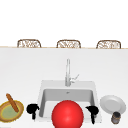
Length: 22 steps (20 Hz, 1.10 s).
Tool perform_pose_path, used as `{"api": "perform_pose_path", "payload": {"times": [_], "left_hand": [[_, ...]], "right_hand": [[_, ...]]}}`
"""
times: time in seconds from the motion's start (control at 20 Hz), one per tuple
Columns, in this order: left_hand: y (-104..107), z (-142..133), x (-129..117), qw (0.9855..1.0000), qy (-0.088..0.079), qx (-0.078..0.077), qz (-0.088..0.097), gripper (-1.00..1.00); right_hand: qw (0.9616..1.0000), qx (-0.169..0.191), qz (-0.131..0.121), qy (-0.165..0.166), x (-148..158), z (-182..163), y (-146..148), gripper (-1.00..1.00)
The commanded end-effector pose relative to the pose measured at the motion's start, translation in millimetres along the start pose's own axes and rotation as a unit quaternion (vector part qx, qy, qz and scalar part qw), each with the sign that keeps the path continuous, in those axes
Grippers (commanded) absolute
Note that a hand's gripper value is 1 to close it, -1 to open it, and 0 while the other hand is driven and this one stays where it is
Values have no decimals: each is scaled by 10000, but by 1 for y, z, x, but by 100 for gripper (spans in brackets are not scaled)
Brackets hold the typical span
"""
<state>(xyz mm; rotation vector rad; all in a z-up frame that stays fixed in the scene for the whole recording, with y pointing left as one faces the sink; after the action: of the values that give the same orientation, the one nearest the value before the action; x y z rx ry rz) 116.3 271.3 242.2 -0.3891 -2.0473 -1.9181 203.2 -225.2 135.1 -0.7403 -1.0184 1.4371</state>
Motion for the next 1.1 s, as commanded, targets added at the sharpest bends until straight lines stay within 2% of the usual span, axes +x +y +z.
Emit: {"api": "perform_pose_path", "payload": {"times": [0.0,0.4,0.6,0.8,0.9,1.05], "left_hand": [[0,0,0,10000,0,0,0,0],[0,0,0,10000,9,11,-15,0],[0,0,0,10000,11,14,-19,0],[0,0,0,10000,13,17,-22,0],[0,0,0,10000,14,17,-23,0],[0,0,0,10000,14,18,-24,0]], "right_hand": [[9997,-98,223,-63,17,-22,-1,-100],[9991,-186,350,-120,47,-65,5,-100],[9995,-51,319,-15,65,-88,4,-100],[9960,387,801,-68,76,-91,4,-100],[9929,490,1074,-169,76,-93,7,-100],[9910,438,1231,-292,82,-101,9,-100]]}}
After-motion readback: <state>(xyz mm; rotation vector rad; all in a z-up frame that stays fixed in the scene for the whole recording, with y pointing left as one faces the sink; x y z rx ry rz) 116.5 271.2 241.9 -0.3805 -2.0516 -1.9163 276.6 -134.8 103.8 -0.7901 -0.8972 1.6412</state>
